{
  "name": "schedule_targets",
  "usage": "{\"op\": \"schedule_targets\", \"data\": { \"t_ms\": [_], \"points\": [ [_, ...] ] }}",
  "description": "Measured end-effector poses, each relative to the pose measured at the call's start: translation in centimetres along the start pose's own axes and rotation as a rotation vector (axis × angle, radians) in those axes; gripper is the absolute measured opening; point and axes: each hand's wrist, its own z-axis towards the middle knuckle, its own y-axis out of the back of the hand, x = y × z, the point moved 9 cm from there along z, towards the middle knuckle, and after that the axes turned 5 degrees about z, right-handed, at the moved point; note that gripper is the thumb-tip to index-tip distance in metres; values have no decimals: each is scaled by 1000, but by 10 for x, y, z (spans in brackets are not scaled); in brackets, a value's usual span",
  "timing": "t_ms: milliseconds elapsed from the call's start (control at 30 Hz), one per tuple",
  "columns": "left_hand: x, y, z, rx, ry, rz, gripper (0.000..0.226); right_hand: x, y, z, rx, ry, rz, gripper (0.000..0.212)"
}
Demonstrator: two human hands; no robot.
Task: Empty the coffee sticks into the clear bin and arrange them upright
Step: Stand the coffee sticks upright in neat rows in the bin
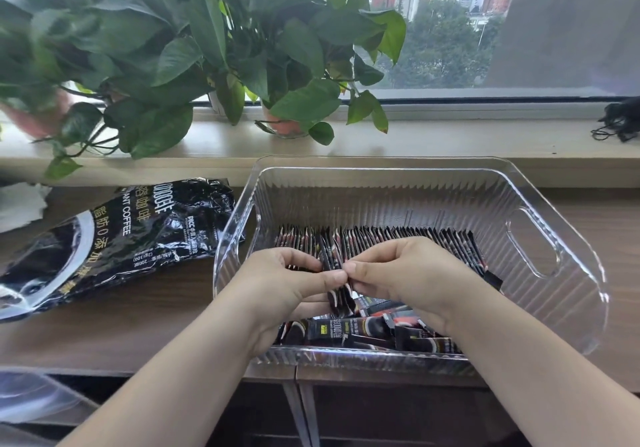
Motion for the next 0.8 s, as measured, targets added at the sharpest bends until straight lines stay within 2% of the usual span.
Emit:
{"op": "schedule_targets", "data": {
  "t_ms": [133,200,400,633,800],
  "points": [
    [3,1,0,-24,-18,-3,45,-1,0,-4,26,-39,-47,1],
    [5,1,1,-25,-12,-24,46,1,3,-6,6,-29,-100,5],
    [6,1,0,-17,17,-51,45,14,2,-18,-76,95,-334,10],
    [7,-2,3,14,16,15,35,17,0,-23,-53,88,-331,10],
    [6,-5,3,33,-1,95,60,17,4,-24,-68,69,-355,12]
  ]
}}
